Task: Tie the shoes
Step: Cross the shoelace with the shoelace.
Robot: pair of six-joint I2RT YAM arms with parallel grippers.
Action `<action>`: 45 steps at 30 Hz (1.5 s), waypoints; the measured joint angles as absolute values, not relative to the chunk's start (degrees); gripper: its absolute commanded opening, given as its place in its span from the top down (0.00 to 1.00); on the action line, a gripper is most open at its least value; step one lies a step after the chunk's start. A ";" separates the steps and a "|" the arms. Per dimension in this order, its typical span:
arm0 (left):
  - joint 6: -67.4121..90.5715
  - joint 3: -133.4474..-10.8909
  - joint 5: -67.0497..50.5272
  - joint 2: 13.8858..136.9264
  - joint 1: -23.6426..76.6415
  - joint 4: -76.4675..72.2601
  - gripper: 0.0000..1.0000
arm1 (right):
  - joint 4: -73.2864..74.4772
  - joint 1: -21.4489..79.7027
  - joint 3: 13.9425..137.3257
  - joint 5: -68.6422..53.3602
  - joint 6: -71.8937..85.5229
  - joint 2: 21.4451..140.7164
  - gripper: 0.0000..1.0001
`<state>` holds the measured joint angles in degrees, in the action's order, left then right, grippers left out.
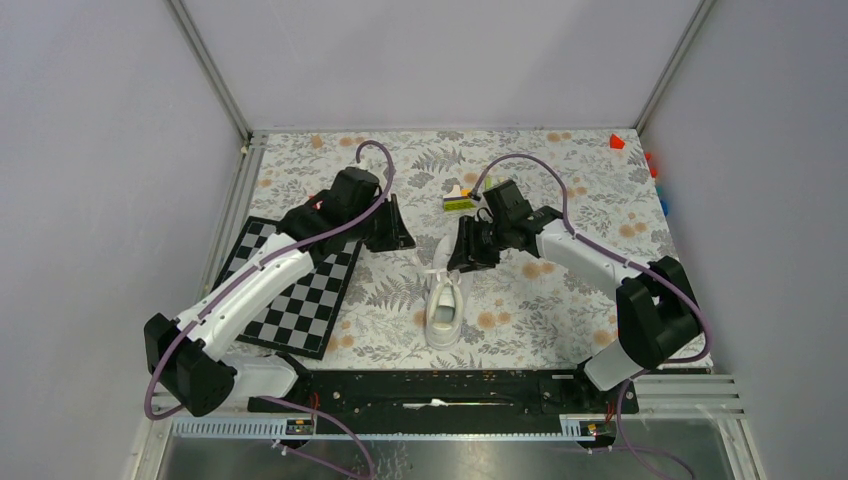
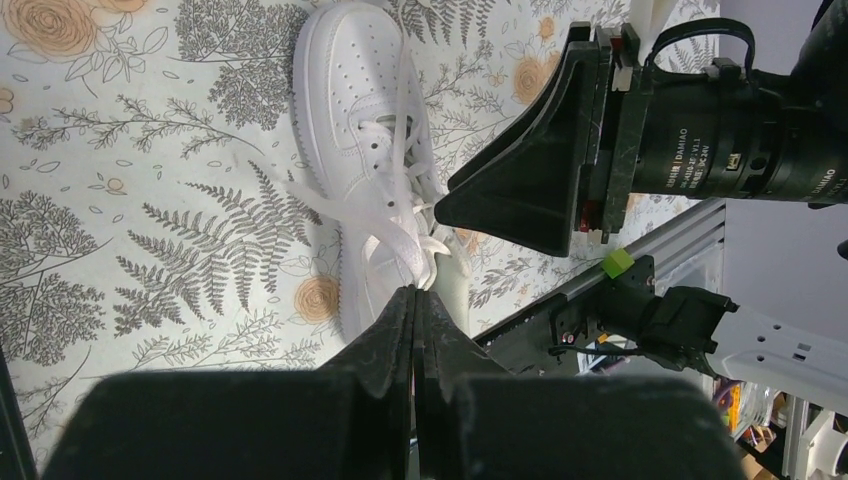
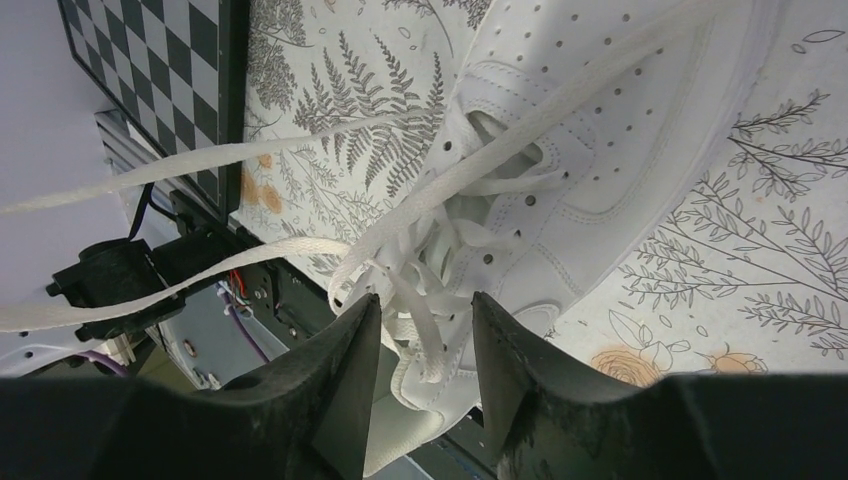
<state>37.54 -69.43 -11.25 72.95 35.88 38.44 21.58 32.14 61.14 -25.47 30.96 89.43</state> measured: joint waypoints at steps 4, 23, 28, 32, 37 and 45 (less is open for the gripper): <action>37.58 -70.83 -10.87 73.21 36.23 39.72 1.00 | 21.69 32.56 61.14 -26.30 30.39 89.43 0.56; 38.11 -73.91 -9.96 73.23 40.38 44.12 1.00 | 22.85 32.91 60.64 -26.44 29.17 86.78 1.00; 38.65 -73.93 -9.98 73.38 41.65 44.14 1.00 | 22.85 32.91 59.13 -26.39 29.36 85.06 0.79; 39.09 -74.65 -10.02 74.87 42.65 44.12 1.00 | 22.85 32.91 58.57 -26.11 29.69 85.03 0.70; 39.31 -74.65 -9.89 75.48 42.92 44.23 1.00 | 22.83 32.93 58.50 -26.09 29.69 85.08 0.75; 39.59 -75.00 -9.76 75.48 43.00 44.23 1.00 | 22.81 32.93 58.50 -26.06 29.82 85.23 1.00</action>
<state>39.59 -75.00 -9.76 75.48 43.00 44.23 22.81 32.93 58.50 -26.06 29.82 85.23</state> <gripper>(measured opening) 0.010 0.028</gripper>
